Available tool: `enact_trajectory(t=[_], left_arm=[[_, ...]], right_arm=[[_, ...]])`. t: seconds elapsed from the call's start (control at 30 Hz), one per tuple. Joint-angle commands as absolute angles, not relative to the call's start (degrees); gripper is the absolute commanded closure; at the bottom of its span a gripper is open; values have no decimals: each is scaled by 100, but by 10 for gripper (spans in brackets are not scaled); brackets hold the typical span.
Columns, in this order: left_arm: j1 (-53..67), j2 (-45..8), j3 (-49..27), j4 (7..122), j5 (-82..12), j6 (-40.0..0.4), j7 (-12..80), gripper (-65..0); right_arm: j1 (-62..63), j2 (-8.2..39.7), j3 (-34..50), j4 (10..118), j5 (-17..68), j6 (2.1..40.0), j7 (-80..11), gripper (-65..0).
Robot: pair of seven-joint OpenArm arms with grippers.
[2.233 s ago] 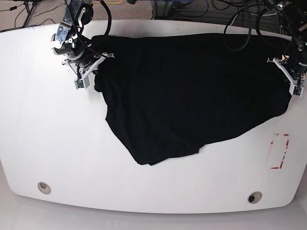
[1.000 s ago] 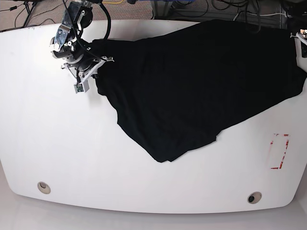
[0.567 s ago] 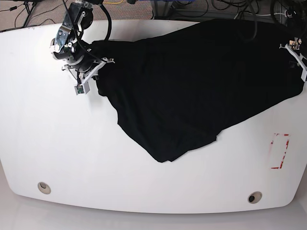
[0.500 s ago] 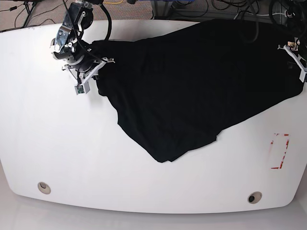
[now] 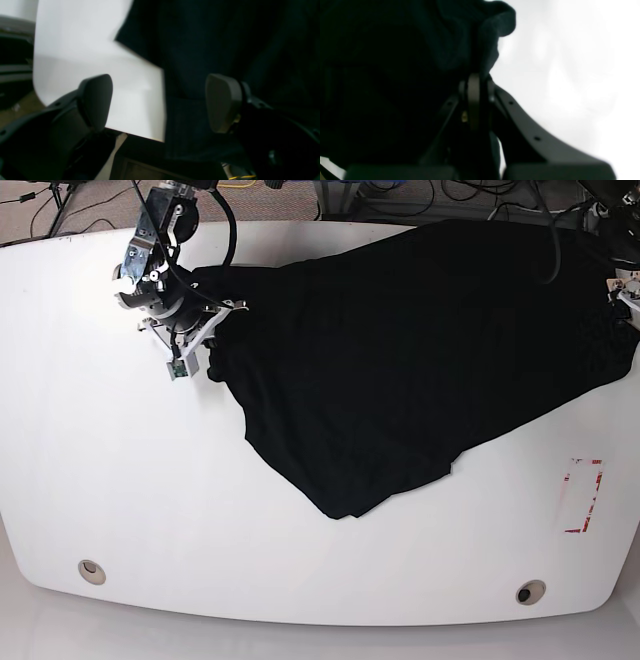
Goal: Layout the t-shirt on the table in an organized manner, then fold the t-shirt properly
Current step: 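Drag the shirt edge with the left gripper away from the right gripper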
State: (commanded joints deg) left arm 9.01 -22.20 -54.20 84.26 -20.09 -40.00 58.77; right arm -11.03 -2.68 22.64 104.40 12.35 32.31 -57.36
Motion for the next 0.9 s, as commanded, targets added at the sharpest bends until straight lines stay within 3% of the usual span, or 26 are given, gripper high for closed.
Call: enact_trajectory(t=[0.63, 0.7, 0.83, 0.9], left_arm=[[268, -2246, -4374, 7090, -2009, -4000, 5095, -535], [145, -2246, -4207, 6958, -2000, -4000, 4989, -489], [-251, -2255, -3679, 6791, -1938, -4000, 4760, -304], [-549, -2246, -3433, 6651, -1701, -3811, 4646, -211]], right_arm=[[-1103, -242, 2299, 10440, 1253, 3231, -5736, -24], [-1103, -242, 2299, 10440, 1253, 3231, -5736, -24], [-1103, -242, 2299, 10440, 1244, 3231, -5727, -24], [-1103, -242, 2299, 10440, 1244, 3231, -5727, -24]])
